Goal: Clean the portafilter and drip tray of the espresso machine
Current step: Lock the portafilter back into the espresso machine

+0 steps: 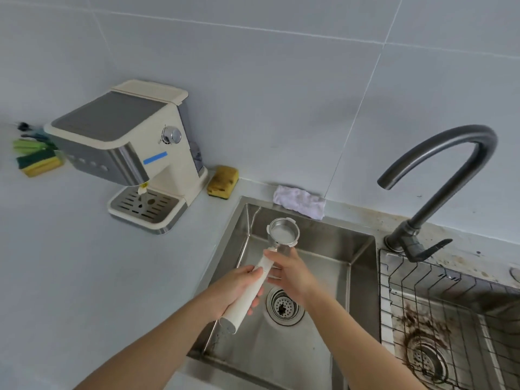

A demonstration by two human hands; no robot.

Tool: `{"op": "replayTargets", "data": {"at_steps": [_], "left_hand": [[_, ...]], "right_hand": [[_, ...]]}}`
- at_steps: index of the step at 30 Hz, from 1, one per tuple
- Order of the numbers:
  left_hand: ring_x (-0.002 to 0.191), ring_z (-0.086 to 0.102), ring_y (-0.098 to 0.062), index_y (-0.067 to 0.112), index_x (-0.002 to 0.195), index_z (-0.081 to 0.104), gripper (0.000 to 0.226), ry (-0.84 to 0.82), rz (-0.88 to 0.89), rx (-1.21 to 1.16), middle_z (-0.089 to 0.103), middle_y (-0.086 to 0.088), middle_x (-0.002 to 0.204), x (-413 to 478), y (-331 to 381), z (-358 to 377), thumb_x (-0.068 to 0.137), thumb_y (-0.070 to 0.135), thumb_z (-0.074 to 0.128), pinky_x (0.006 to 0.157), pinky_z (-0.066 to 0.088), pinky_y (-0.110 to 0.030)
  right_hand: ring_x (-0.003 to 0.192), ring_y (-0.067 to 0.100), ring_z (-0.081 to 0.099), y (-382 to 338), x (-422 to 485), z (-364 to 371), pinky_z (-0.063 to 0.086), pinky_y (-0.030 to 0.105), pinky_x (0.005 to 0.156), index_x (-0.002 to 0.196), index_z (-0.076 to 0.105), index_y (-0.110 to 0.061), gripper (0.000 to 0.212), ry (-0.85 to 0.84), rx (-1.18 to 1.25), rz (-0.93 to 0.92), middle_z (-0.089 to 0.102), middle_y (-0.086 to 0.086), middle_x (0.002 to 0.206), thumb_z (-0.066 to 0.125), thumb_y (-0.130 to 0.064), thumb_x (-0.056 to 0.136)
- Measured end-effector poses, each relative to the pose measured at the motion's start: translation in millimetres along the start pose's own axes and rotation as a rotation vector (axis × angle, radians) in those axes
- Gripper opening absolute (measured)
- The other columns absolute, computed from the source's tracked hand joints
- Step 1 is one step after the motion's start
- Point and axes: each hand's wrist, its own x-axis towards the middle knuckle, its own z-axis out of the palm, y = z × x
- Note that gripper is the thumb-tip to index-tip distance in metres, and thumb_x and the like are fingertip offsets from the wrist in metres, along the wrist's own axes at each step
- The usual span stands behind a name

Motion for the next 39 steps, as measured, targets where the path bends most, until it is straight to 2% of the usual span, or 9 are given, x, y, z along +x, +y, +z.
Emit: {"op": "replayTargets", "data": {"at_steps": [5,9,13,16,23,29,34,37,39], "left_hand": [[0.046,0.05,-0.012,0.013,0.095,0.055,0.016,0.021,0.02,0.041,0.055,0.002,0.06,-25.0,-6.1,-14.3,0.093,0.028,0.049,0.045,0.042,-0.023],[0.05,0.05,-0.012,0.013,0.093,0.055,0.012,-0.041,0.04,0.189,0.055,0.001,0.065,-41.1,-3.3,-40.9,0.087,0.024,0.058,0.046,0.044,-0.024],[0.052,0.055,-0.011,0.014,0.097,0.055,0.015,-0.091,-0.012,0.3,0.058,0.0,0.066,-55.2,0.6,-81.9,0.083,0.015,0.062,0.05,0.048,-0.024],[0.055,0.058,-0.01,0.015,0.099,0.055,0.019,-0.097,-0.01,0.438,0.062,0.001,0.068,-65.1,-1.3,-122.8,0.082,0.015,0.064,0.054,0.05,-0.023],[0.057,0.06,-0.012,0.02,0.094,0.044,0.02,-0.015,0.012,0.679,0.059,0.0,0.077,-100.8,-10.6,-243.7,0.083,0.027,0.059,0.058,0.048,-0.024],[0.059,0.058,-0.011,0.019,0.091,0.043,0.013,0.11,0.028,0.86,0.051,0.004,0.079,-126.8,0.6,-320.7,0.083,0.024,0.051,0.058,0.041,-0.025],[0.061,0.05,-0.011,0.021,0.082,0.041,0.012,0.242,0.066,0.939,0.048,0.004,0.075,-125.0,7.9,-355.5,0.079,0.019,0.052,0.055,0.037,-0.022],[0.06,0.046,-0.013,0.023,0.075,0.037,0.02,0.324,0.108,1.018,0.047,0.004,0.072,-121.2,10.3,-369.0,0.076,0.017,0.057,0.053,0.033,-0.024],[0.064,0.047,-0.019,0.019,0.082,0.039,0.019,0.371,0.123,1.072,0.048,0.001,0.076,-117.7,12.1,-376.0,0.076,0.017,0.057,0.055,0.034,-0.026]], "right_hand": [[0.079,0.028,0.06,3.9,-11.1,31.6,0.05,0.038,0.075,0.112,0.043,-0.01,0.035,0.006,0.13,-0.091,0.057,0.014,0.093,0.056,0.005,0.083],[0.079,0.029,0.058,9.3,-14.3,60.9,0.049,0.039,0.074,0.112,0.045,-0.007,0.034,0.068,0.138,-0.114,0.058,0.013,0.091,0.054,0.008,0.083],[0.07,0.024,0.062,19.3,-11.0,98.3,0.052,0.039,0.068,0.091,0.052,-0.008,0.02,0.117,0.167,-0.143,0.061,0.009,0.08,0.052,0.01,0.084],[0.075,0.025,0.064,31.5,0.4,135.5,0.055,0.035,0.063,0.098,0.052,-0.003,0.019,0.16,0.207,-0.15,0.062,0.011,0.085,0.052,0.01,0.085],[0.079,0.028,0.064,60.2,41.7,253.2,0.057,0.032,0.064,0.104,0.05,0.0,0.024,0.199,0.247,-0.175,0.06,0.013,0.09,0.052,0.012,0.083],[0.078,0.028,0.062,64.2,67.6,340.2,0.058,0.034,0.066,0.09,0.052,-0.004,0.018,0.19,0.253,-0.196,0.059,0.012,0.083,0.053,0.013,0.083],[0.077,0.027,0.058,57.9,93.1,372.0,0.058,0.033,0.064,0.097,0.052,-0.001,0.019,0.179,0.295,-0.188,0.057,0.012,0.081,0.052,0.013,0.084],[0.08,0.026,0.058,52.0,108.2,379.8,0.054,0.032,0.065,0.109,0.051,0.003,0.027,0.173,0.297,-0.149,0.055,0.015,0.09,0.053,0.012,0.084],[0.078,0.025,0.058,46.8,117.4,382.7,0.054,0.031,0.065,0.108,0.052,0.004,0.026,0.143,0.285,-0.134,0.055,0.015,0.091,0.053,0.012,0.084]]}}
